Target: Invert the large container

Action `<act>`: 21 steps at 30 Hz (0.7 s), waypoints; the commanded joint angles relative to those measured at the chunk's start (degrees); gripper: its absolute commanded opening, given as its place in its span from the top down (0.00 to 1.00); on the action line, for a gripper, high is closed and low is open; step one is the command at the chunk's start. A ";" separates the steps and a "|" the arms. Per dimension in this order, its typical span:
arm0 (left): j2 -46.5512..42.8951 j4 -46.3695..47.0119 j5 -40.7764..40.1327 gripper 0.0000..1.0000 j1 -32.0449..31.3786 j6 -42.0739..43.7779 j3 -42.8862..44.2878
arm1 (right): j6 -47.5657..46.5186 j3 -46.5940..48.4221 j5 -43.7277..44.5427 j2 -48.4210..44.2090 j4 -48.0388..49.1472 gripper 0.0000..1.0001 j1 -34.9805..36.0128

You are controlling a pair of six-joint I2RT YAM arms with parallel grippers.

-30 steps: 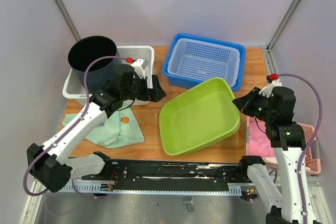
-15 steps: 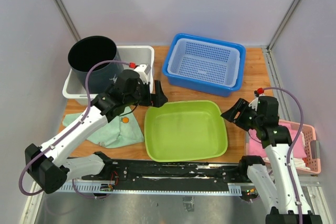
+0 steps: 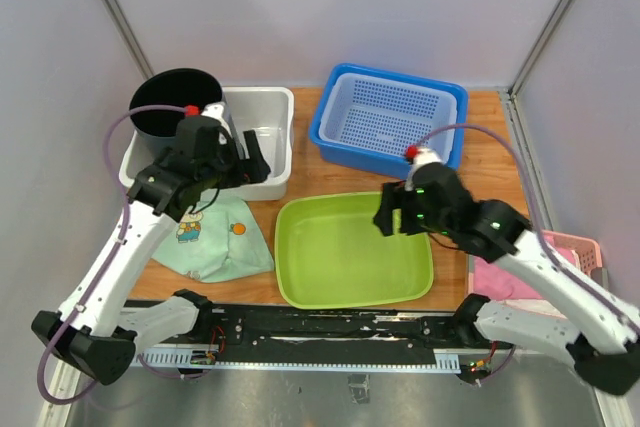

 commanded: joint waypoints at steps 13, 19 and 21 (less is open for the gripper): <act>-8.21 -3.03 -14.88 0.01 4.16 -9.80 10.16 | 11.60 33.35 14.57 52.82 -0.28 0.32 33.55; -10.61 -2.44 -14.84 0.01 4.12 -9.65 9.25 | 14.19 36.48 12.66 59.51 0.34 0.32 33.80; -11.01 -2.10 -14.81 0.01 4.16 -9.66 8.52 | 15.12 37.92 13.15 61.77 -0.47 0.32 33.92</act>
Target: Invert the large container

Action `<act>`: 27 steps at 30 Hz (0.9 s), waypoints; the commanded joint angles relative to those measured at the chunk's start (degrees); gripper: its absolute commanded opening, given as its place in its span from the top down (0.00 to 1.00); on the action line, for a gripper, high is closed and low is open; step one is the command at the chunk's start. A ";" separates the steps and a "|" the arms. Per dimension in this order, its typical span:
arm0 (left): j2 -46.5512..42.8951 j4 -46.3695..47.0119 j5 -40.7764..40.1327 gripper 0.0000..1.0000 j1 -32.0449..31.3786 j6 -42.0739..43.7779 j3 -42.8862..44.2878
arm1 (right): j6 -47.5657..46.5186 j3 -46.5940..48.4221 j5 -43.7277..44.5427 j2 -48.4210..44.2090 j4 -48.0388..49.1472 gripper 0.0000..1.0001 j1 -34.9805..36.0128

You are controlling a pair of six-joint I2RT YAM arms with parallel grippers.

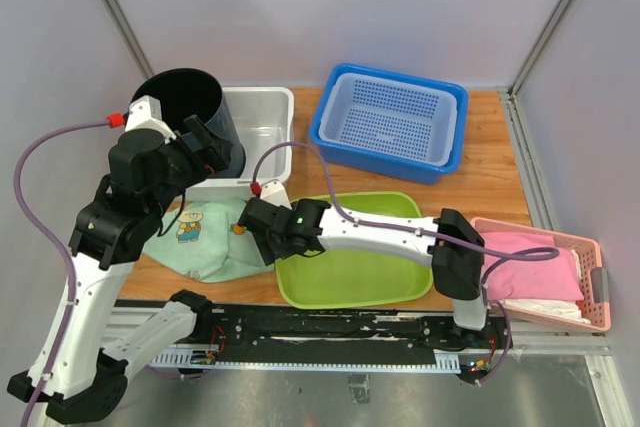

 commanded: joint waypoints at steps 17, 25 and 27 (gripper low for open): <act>-0.75 5.55 1.33 0.01 0.29 -0.61 -7.37 | 10.40 5.34 5.25 10.33 -1.76 0.68 0.90; 1.38 4.62 4.36 0.01 0.32 -0.26 -5.16 | 10.15 5.85 4.94 1.78 -2.13 1.00 0.90; 1.97 4.63 5.77 0.01 0.33 -0.15 -3.79 | 10.09 6.56 5.42 -1.59 -2.63 0.99 0.88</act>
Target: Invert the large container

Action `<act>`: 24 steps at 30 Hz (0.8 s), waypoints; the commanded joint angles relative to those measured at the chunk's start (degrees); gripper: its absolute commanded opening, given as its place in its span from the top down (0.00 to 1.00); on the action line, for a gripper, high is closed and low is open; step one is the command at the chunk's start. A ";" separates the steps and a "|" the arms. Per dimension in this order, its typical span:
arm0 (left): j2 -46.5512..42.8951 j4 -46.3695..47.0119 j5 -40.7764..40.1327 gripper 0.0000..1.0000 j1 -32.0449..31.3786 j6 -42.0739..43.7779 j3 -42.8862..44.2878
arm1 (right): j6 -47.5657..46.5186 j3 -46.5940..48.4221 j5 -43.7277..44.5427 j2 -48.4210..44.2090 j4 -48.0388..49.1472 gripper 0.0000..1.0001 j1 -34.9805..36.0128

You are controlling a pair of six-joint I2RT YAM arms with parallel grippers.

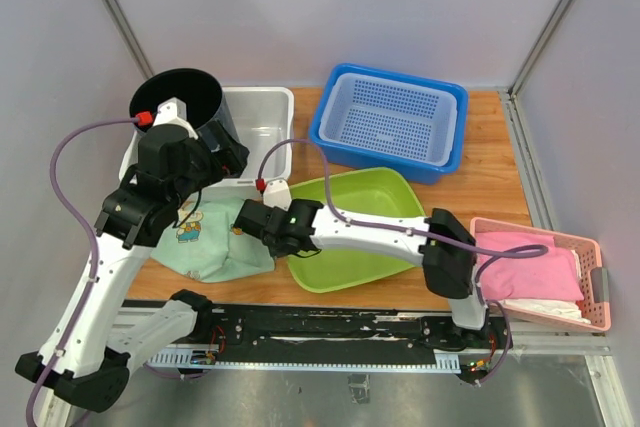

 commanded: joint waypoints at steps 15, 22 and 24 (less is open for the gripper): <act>6.21 -2.76 5.79 0.01 0.31 3.41 23.28 | 8.03 -0.60 -16.27 -31.55 17.17 0.99 -7.11; 7.91 -3.13 4.25 0.01 0.25 5.54 28.46 | 18.88 -10.22 -23.73 -39.41 30.76 0.99 -12.15; 8.28 -3.13 5.16 0.01 0.28 5.84 28.97 | 21.85 -14.16 -25.28 -42.00 34.56 0.99 -13.78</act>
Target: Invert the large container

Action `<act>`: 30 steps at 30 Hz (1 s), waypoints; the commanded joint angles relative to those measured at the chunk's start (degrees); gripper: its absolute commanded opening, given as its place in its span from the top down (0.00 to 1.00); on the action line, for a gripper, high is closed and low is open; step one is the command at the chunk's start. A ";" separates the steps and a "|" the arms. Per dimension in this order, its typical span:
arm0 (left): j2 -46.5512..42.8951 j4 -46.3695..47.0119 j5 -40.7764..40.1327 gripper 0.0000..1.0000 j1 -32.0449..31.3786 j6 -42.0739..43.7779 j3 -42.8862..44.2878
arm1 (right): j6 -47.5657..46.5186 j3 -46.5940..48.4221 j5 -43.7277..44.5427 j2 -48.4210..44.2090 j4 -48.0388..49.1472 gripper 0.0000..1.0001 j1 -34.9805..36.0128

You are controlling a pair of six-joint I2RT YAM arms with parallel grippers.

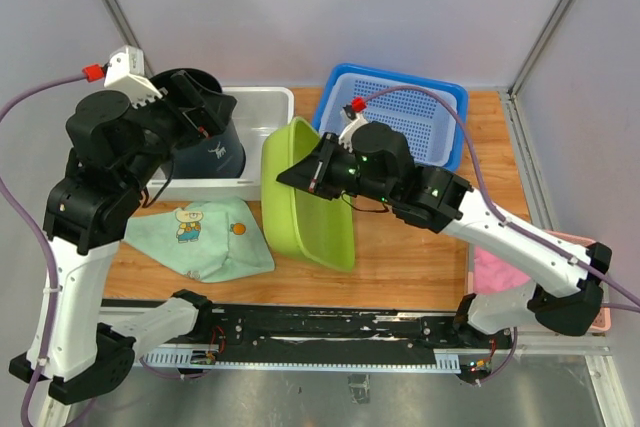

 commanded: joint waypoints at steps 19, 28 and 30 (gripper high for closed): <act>4.42 3.13 9.64 0.01 0.29 1.74 -5.88 | 30.23 -29.68 -26.93 -16.27 36.12 0.99 -17.53; 5.09 4.91 10.48 0.01 0.25 1.67 -8.90 | 32.29 -39.76 -31.60 -12.53 50.66 0.99 -21.40; 5.25 5.49 11.20 0.01 0.29 1.45 -9.71 | 33.32 -45.02 -33.01 -11.60 58.62 0.99 -22.56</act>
